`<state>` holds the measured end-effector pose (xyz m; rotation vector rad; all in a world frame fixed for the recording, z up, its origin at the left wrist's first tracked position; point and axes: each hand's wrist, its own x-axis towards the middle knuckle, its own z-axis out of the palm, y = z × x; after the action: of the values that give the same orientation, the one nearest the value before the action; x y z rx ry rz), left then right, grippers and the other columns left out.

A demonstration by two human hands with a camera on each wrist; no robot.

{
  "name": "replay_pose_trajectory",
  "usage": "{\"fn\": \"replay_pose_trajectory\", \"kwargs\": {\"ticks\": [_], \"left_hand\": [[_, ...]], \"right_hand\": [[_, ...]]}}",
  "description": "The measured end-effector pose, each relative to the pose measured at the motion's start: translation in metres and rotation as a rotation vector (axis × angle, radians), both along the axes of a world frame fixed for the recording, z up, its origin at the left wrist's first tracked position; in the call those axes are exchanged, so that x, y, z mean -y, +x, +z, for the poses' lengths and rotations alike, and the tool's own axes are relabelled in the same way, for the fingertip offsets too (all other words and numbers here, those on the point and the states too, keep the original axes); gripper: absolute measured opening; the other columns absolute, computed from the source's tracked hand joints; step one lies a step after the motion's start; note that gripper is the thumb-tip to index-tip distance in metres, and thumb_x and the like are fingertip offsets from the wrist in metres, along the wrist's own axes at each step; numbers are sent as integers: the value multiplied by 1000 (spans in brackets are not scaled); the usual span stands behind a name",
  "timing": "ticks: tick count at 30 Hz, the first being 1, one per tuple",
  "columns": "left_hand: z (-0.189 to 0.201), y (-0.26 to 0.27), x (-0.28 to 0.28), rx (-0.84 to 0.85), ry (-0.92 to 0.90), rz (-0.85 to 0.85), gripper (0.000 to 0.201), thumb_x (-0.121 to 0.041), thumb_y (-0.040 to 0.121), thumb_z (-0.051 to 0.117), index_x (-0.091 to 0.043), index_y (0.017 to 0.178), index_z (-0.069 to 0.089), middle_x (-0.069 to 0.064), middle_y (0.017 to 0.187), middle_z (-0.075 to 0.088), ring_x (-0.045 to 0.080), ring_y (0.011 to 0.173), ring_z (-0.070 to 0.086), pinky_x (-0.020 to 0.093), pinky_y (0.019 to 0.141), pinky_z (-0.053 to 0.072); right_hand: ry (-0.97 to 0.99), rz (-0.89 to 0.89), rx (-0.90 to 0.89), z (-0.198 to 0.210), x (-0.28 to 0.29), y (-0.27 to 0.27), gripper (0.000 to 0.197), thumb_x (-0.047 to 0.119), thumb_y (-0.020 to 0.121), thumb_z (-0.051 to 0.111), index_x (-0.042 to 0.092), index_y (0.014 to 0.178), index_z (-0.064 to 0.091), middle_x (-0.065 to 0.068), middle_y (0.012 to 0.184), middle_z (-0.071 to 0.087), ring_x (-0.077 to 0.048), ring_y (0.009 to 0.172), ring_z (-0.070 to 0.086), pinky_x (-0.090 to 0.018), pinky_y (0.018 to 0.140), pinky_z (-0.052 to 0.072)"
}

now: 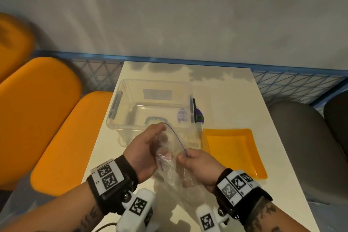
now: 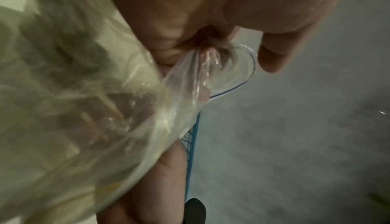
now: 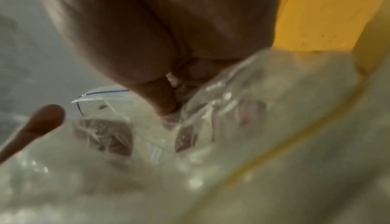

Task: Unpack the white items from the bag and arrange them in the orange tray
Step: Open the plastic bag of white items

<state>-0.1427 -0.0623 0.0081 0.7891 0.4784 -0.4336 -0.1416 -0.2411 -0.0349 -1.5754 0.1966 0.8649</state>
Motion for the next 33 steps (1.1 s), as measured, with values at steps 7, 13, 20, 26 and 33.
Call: {"fn": "replay_pose_trajectory", "kwargs": {"ticks": [7, 13, 20, 26, 33], "left_hand": [[-17, -1, -42, 477, 1364, -671, 32, -17, 81, 73, -29, 104, 55, -10, 97, 63, 8, 80, 61, 18, 66, 46], [-36, -1, -55, 35, 718, -292, 17, -5, 93, 54, -5, 100, 69, 20, 90, 70, 24, 73, 66, 35, 67, 59], [-18, -6, -40, -137, -15, -76, 17, -4, 79, 48, 2, 89, 61, 13, 67, 58, 26, 57, 57, 34, 55, 58], [-53, -16, -68, 119, 676, -542, 49, -42, 62, 86, -10, 93, 65, 11, 92, 74, 32, 80, 69, 41, 73, 54], [-73, -9, -58, -227, 140, -50, 18, -8, 82, 53, -13, 66, 59, 2, 48, 48, 19, 41, 44, 20, 40, 32]], "right_hand": [[553, -464, -362, 5, 21, 23, 48, -2, 74, 55, -4, 122, 56, -14, 85, 44, -22, 57, 36, -32, 52, 43], [431, -262, -195, 4, 29, 0, 28, 17, 68, 71, 2, 91, 64, -21, 80, 47, -25, 60, 43, -29, 53, 28], [-195, -83, 149, -30, 22, -3, 52, 60, 83, 61, 11, 101, 70, -10, 85, 70, -23, 75, 63, -46, 70, 55], [319, -551, -331, -21, 10, 10, 35, 34, 104, 41, 13, 125, 60, -11, 98, 74, -27, 86, 73, -41, 75, 57], [69, -367, -158, -40, -4, 10, 52, 52, 68, 76, 20, 109, 73, -6, 119, 71, -31, 113, 65, -56, 102, 47]]}}
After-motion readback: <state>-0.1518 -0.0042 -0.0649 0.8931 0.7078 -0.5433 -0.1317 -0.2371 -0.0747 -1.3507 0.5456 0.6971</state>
